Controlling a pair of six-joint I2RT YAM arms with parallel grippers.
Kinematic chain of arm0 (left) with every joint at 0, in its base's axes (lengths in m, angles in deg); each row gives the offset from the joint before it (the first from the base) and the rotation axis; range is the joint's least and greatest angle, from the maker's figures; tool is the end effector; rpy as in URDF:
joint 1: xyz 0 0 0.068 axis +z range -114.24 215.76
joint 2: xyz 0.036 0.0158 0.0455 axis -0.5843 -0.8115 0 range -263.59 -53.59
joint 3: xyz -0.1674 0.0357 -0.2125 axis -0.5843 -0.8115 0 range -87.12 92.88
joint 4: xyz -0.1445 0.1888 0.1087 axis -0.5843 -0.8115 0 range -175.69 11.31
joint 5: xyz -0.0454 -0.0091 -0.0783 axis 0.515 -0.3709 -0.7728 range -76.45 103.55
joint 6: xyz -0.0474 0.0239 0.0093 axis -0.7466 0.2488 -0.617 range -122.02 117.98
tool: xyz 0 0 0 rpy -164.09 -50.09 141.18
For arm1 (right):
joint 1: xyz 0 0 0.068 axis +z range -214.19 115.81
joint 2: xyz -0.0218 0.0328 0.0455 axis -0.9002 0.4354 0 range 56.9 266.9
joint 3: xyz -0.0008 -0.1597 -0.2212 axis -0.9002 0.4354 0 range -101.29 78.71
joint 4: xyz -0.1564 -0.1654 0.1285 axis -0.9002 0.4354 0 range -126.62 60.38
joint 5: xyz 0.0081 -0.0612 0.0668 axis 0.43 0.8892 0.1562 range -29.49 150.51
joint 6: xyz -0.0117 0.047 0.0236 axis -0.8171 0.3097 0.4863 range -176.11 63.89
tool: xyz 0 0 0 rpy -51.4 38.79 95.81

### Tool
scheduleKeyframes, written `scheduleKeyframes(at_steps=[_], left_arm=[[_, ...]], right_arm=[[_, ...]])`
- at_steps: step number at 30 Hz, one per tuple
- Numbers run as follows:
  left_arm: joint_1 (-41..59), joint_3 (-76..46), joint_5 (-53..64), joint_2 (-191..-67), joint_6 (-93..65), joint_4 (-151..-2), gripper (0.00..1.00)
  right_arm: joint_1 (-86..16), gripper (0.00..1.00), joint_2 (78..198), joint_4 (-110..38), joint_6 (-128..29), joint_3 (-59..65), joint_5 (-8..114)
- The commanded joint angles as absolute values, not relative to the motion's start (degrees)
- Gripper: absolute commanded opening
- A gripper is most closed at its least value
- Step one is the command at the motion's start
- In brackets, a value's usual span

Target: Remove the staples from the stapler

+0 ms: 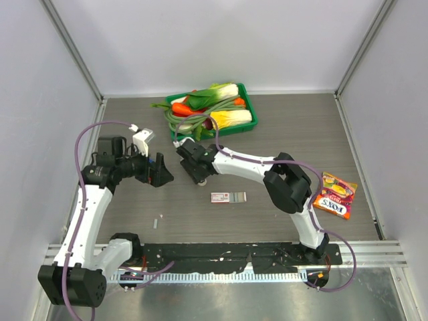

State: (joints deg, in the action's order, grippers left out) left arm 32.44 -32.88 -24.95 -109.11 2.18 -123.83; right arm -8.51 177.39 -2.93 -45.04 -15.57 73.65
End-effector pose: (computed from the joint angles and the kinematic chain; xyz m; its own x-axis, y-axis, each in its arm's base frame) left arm 0.1854 -0.0330 0.3118 -0.6866 0.0972 -0.7205 0.5254 0.7514 -0.3993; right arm 0.2631 0.3710 0.1926 -0.6208 -0.5778 -0.5299 -0.6326 0.7684 -0.0969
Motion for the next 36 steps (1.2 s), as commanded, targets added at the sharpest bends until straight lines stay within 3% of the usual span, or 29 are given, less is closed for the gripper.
scheduleKeyframes(at_steps=[1, 17, 20, 27, 36], left_arm=[[32.24, -32.19, -24.42, -107.55, 4.04, -124.30, 0.97], [32.24, -32.63, -23.89, -106.85, 4.39, -124.83, 0.98], [32.33, -32.63, -23.80, -106.58, 4.57, -125.01, 0.98], [32.24, -33.07, -24.15, -107.11, 4.13, -124.66, 0.98], [26.53, -34.83, -18.53, -112.29, 1.40, -119.38, 0.97]], right_arm=[[-8.91, 0.53, 178.28, 1.52, -46.70, -19.73, 73.08], [-10.22, 0.46, 181.79, 0.82, -46.97, -24.21, 71.14], [-10.58, 0.40, 181.80, 0.82, -46.97, -24.21, 70.53], [-10.58, 0.06, 179.52, 0.21, -45.83, -23.77, 69.91], [-10.66, 0.01, 167.22, -14.19, -36.44, -17.90, 65.43]])
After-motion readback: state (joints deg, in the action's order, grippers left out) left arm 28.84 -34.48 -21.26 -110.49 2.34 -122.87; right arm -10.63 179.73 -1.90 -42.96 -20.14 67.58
